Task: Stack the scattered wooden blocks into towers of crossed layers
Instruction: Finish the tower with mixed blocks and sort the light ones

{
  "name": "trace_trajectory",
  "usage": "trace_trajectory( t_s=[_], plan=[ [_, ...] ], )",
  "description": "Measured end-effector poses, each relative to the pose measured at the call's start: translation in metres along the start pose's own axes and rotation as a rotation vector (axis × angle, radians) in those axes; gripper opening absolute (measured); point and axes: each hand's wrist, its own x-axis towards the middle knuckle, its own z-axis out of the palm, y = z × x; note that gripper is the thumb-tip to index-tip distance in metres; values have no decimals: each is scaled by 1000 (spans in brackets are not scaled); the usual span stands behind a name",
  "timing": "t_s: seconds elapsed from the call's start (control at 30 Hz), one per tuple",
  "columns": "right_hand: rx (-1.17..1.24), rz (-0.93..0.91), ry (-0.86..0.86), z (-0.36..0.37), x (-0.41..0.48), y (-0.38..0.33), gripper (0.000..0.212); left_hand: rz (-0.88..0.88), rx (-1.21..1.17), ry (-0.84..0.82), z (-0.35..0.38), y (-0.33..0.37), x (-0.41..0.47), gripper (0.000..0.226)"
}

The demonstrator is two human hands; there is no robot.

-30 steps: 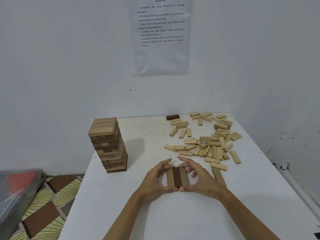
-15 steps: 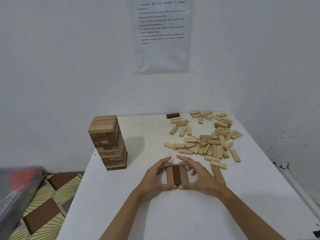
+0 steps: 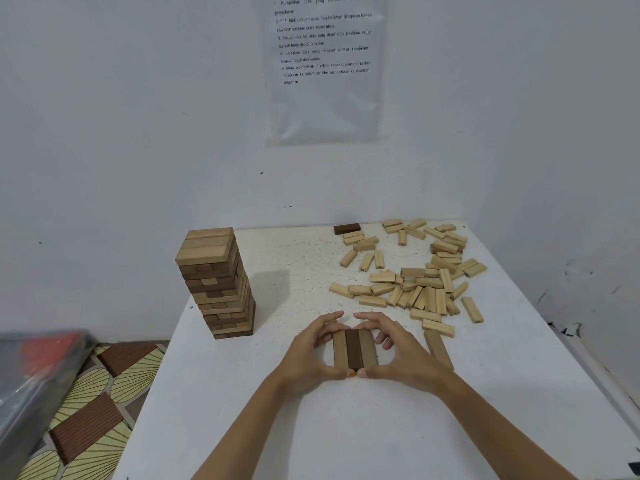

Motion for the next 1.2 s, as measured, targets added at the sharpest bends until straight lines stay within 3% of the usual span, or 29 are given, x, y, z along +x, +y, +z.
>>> trace_trajectory(
  t_s=[0.63, 1.2],
  plan=[
    [5, -12, 19, -3, -8, -21, 82, 34, 85, 57, -5, 14, -11, 95],
    [65, -357, 46, -30, 30, -179, 88, 316, 303, 160, -121, 153, -52, 95]
  ],
)
